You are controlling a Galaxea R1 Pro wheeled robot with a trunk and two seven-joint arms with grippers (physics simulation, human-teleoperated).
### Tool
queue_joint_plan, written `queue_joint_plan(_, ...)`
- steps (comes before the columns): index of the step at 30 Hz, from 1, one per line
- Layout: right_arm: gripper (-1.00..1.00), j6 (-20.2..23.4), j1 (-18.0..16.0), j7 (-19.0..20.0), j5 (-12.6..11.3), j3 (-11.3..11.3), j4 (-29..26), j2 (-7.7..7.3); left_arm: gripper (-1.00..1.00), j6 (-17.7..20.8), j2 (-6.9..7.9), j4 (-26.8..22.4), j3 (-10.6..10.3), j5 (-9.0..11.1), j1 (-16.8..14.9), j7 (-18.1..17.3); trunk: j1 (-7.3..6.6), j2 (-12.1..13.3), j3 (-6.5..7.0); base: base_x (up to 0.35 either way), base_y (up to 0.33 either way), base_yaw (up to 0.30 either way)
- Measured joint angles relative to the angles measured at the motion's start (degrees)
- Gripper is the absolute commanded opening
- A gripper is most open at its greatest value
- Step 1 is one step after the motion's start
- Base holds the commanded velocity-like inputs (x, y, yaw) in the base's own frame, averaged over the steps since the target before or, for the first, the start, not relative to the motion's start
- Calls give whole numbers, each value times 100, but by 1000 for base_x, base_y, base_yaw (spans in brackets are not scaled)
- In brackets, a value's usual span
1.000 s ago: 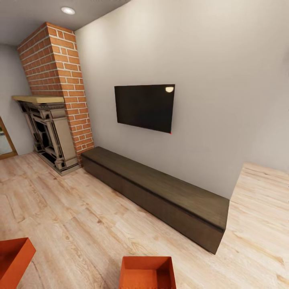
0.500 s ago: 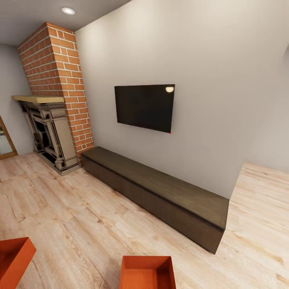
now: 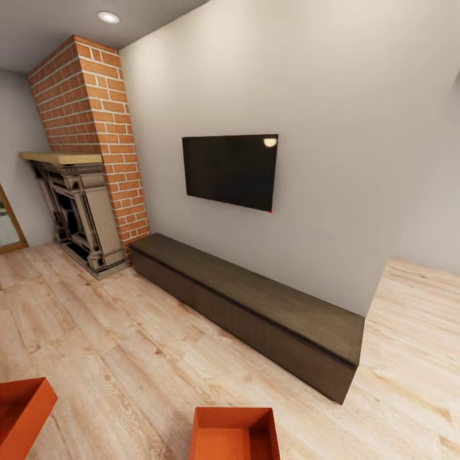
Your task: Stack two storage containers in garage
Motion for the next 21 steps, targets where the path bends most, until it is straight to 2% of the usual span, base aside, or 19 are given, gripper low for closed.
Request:
queue_joint_plan(5, 100, 243, -1, -2, 0, 8, -803, 7, 100, 25, 11, -779, 9, -5, 0, -3, 0, 0, 0, 0, 0, 0)
queue_joint_plan(11, 100, 373, -2, -6, -5, 9, -1209, 10, 100, 22, 22, -1184, 15, -3, 1, 2, 0, 0, 0, 0, 0, 0)
queue_joint_plan(12, 100, 404, -4, -9, -7, 10, -1416, 19, 100, 22, 27, -1422, 16, 1, -1, 4, 0, 0, 1, 0, 0, 0)
queue_joint_plan(16, 100, 409, -63, -17, -7, 10, -1615, 40, 100, 17, 31, -1834, 15, 9, 1, 21, 0, 1, 0, 0, 0, 0)
queue_joint_plan(17, 100, 413, -273, -27, -9, 11, -1933, 102, 100, 13, 27, -2298, 7, 27, -2, 42, 0, 1, 2, 0, 0, 0)
queue_joint_plan(20, 100, 422, -643, -138, -4, 10, -1924, 256, 100, 6, 13, -2471, 6, 27, 1, 52, 0, 1, 0, 0, 0, 0)
queue_joint_plan(21, 100, 419, -1053, -583, -3, 10, -1431, 415, 100, 9, 2, -2498, 7, 55, -3, 59, 0, 1, 1, 0, 0, 0)
